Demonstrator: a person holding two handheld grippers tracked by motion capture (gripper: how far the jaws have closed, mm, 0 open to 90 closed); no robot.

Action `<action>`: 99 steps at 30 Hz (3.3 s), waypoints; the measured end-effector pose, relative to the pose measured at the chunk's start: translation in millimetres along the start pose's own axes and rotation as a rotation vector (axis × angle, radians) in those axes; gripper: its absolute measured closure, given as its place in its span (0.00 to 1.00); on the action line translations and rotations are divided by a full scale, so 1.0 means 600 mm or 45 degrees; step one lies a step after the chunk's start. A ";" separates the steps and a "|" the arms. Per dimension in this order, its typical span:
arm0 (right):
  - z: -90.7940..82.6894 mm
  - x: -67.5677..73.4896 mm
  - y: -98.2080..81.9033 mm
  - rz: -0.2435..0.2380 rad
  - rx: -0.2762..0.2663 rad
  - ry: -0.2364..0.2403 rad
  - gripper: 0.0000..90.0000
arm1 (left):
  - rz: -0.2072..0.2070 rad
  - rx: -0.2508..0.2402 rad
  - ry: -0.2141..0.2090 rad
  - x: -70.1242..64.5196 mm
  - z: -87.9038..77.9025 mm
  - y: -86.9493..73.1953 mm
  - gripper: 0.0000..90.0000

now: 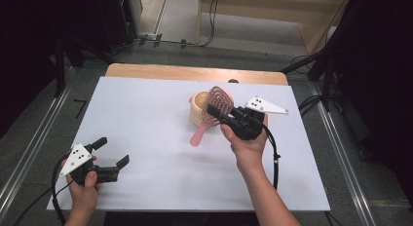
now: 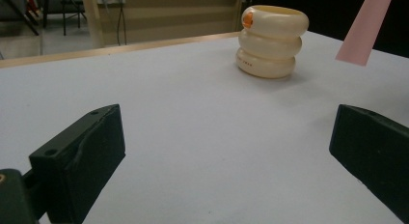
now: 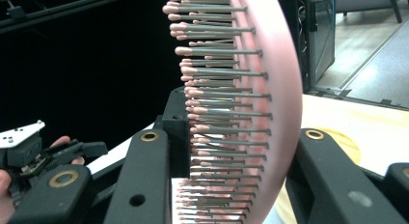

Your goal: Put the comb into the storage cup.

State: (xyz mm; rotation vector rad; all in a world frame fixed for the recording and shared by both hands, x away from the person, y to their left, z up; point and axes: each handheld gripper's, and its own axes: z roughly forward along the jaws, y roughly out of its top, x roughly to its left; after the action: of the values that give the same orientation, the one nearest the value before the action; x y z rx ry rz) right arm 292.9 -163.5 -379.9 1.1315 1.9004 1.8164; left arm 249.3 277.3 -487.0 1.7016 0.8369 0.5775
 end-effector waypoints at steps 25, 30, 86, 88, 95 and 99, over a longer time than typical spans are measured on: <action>0.014 -0.022 0.042 0.008 -0.045 -0.007 0.69 | 0.018 0.016 -0.022 -0.006 0.006 -0.004 0.00; 0.018 -0.026 0.051 0.009 -0.053 -0.013 0.69 | 0.019 0.016 -0.023 -0.007 0.006 -0.004 0.00; 0.037 -0.077 0.119 -0.005 -0.085 -0.115 0.69 | 0.022 0.012 -0.038 -0.007 0.005 -0.005 0.00; 0.039 -0.078 0.119 -0.001 -0.084 -0.118 0.69 | 0.023 0.012 -0.039 -0.007 0.005 -0.005 0.00; 0.043 -0.087 0.122 0.010 -0.089 -0.130 0.69 | 0.023 0.010 -0.041 -0.007 0.005 -0.005 0.00; 0.046 -0.090 0.125 0.002 -0.086 -0.138 0.69 | 0.022 0.012 -0.048 -0.007 0.005 -0.005 0.00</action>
State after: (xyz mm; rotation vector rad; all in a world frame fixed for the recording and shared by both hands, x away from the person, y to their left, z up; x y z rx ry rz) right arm 372.2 -188.3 -331.0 1.1835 1.7654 1.7684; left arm 248.1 273.0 -490.5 1.7243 0.7998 0.5519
